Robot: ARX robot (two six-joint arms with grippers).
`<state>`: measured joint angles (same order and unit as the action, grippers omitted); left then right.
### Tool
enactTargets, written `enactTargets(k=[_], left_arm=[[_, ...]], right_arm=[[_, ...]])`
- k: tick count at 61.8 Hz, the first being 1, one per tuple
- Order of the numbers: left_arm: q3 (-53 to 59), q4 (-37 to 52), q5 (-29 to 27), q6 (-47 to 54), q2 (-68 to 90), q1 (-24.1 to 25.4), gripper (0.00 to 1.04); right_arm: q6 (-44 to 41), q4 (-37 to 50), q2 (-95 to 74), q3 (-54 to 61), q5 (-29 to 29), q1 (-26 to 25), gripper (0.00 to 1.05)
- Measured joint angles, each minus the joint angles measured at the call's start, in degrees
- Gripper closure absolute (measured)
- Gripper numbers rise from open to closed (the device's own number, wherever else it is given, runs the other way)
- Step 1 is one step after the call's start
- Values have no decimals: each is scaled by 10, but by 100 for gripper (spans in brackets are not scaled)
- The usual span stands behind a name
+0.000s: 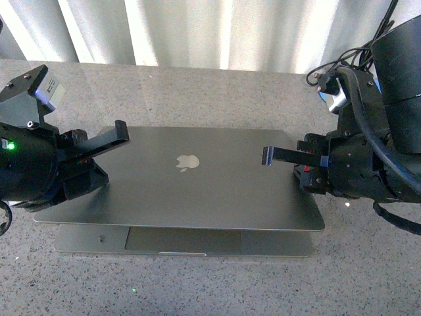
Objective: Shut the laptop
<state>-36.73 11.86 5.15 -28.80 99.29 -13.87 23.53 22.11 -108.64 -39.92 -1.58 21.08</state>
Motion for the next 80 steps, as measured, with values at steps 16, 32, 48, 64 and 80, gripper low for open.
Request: enactTargets(k=[16, 32, 48, 64, 80], left_arm=[[4, 14, 0, -4, 14, -2, 101], [4, 21, 0, -4, 26, -2, 101], [7, 29, 0, -4, 36, -1, 101], [11, 36, 3, -5, 42, 2, 101], [18, 51, 9, -9, 49, 4, 101]], right_arm=[[2, 13, -9, 8, -5, -6, 104], [5, 24, -20, 9, -10, -7, 104], [9, 30, -30, 9, -11, -7, 104], [14, 34, -35, 9, -11, -1, 104], [22, 47, -44, 18, -14, 5, 104]])
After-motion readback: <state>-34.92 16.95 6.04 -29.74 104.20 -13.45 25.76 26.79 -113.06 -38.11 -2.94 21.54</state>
